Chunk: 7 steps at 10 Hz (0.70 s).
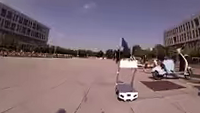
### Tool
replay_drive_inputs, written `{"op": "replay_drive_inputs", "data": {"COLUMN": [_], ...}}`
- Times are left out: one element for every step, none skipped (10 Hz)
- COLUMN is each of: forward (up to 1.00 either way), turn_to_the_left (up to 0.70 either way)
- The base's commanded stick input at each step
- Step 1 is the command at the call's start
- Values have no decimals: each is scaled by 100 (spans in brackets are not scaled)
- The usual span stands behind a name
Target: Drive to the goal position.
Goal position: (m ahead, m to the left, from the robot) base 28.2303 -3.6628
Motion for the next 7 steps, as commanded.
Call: {"op": "replay_drive_inputs", "data": {"forward": [100, 100, 100, 100, 100, 100, 100], "turn_to_the_left": [0, 0, 0, 0, 0, 0, 0]}}
